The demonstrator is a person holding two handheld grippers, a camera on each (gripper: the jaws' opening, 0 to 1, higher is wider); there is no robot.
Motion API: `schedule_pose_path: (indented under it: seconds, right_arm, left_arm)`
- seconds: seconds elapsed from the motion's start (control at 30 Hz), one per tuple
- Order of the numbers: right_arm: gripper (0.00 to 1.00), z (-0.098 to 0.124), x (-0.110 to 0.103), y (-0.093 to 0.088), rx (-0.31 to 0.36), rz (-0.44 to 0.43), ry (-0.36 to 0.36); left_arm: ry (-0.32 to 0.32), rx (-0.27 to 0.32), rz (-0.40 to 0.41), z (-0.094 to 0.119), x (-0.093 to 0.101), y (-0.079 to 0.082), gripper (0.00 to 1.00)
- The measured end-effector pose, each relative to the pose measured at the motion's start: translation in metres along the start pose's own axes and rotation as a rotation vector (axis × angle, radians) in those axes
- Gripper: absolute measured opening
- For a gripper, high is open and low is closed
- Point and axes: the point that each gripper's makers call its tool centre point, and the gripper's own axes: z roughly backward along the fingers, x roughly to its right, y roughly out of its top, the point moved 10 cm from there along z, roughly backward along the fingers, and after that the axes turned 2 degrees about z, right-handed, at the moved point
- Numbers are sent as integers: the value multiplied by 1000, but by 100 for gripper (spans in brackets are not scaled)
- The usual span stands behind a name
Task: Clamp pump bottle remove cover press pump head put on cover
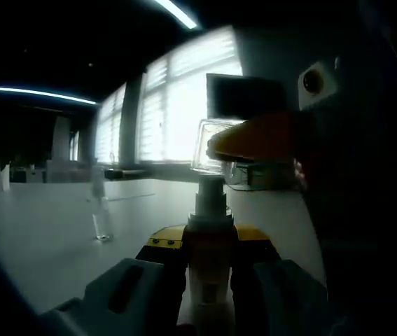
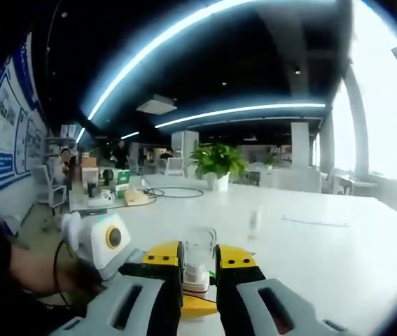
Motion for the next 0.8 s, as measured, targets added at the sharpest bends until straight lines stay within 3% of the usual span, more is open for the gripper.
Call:
schedule_pose_path:
  seconds: [0.8]
  right_arm:
    - [13, -6, -7, -13, -80, 3, -37]
  left_arm:
    - [1, -1, 0, 0, -1, -1, 14]
